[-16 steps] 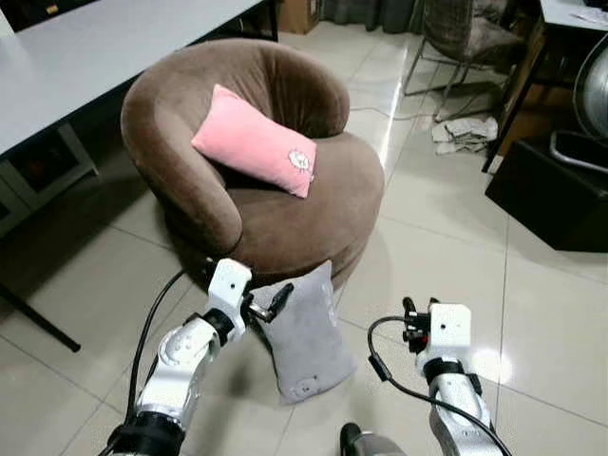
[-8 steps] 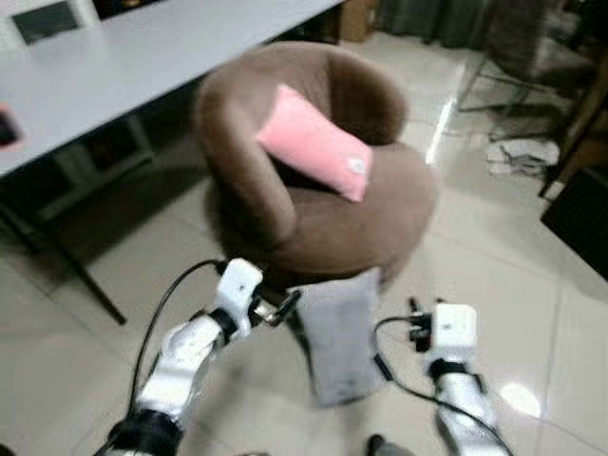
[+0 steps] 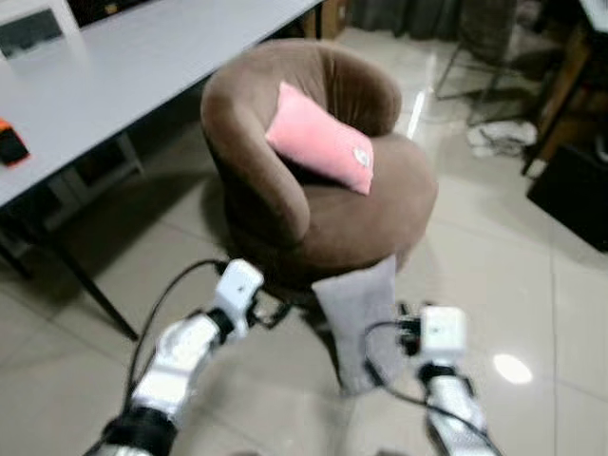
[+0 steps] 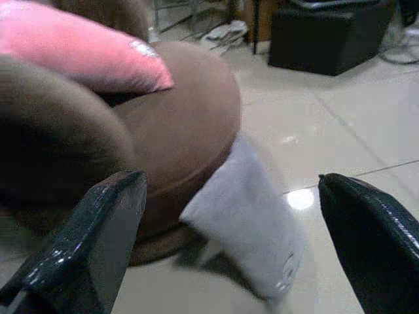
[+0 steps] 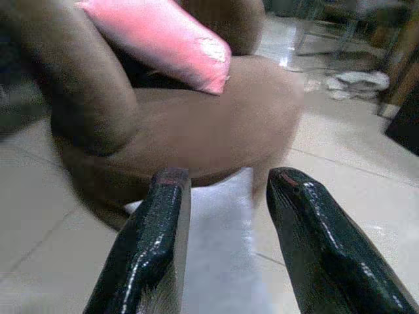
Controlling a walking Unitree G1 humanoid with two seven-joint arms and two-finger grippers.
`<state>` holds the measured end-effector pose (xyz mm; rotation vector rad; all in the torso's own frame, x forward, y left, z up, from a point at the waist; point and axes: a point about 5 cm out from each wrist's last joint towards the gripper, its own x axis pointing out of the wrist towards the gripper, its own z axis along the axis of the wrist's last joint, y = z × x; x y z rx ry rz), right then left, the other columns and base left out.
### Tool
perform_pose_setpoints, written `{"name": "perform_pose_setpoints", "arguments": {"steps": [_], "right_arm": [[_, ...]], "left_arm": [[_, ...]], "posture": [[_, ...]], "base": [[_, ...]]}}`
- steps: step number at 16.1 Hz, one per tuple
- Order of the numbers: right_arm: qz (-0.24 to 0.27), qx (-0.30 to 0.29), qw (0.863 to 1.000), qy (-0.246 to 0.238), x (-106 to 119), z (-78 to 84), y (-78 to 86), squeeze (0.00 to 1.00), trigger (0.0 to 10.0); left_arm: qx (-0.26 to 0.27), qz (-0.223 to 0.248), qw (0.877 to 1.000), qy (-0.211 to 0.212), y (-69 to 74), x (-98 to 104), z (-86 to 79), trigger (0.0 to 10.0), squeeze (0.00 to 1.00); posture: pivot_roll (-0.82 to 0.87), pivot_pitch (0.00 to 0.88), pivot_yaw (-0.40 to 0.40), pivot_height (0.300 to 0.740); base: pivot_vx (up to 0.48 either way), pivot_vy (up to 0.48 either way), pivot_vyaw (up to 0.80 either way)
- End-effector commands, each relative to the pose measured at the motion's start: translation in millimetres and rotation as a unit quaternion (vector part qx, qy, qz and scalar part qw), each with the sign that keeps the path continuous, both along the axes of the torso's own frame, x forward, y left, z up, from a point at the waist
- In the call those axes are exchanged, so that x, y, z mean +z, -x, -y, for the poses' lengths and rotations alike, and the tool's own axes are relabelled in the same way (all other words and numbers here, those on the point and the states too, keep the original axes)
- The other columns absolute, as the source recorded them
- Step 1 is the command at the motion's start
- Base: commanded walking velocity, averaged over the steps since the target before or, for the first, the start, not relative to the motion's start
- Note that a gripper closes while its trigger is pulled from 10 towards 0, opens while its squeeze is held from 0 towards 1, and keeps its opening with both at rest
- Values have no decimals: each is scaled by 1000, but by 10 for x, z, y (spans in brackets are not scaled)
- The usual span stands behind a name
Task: Move the pillow to the sofa from floor
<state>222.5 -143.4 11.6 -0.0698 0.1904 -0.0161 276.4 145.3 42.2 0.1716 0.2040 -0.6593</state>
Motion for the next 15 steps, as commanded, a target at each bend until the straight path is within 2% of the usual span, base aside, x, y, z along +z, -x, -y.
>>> {"name": "perform_pose_setpoints", "arguments": {"steps": [1,9,11,15], "right_arm": [[0,-14,1000,7,7,90,-9,0,10000],[-7,-11,1000,-4,-15,73,-7,0,10000],[-6,-6,1000,4,-6,68,-14,0,10000],[-1,-9,1000,6,9,77,-38,0,10000]], "left_arm": [[-7,3,1000,-1,6,-6,50,10000,0],[0,8,1000,-5,8,-1,66,10000,0],[6,2,1000,9,-3,15,65,10000,0],[4,11,1000,3,-21,63,65,10000,0]], "posture": [[-12,47,71,736],[-8,55,67,736],[-8,56,66,728],[-7,58,68,728]], "base": [[0,0,-531],[0,0,-529],[356,322,-450],[418,191,0]]}}
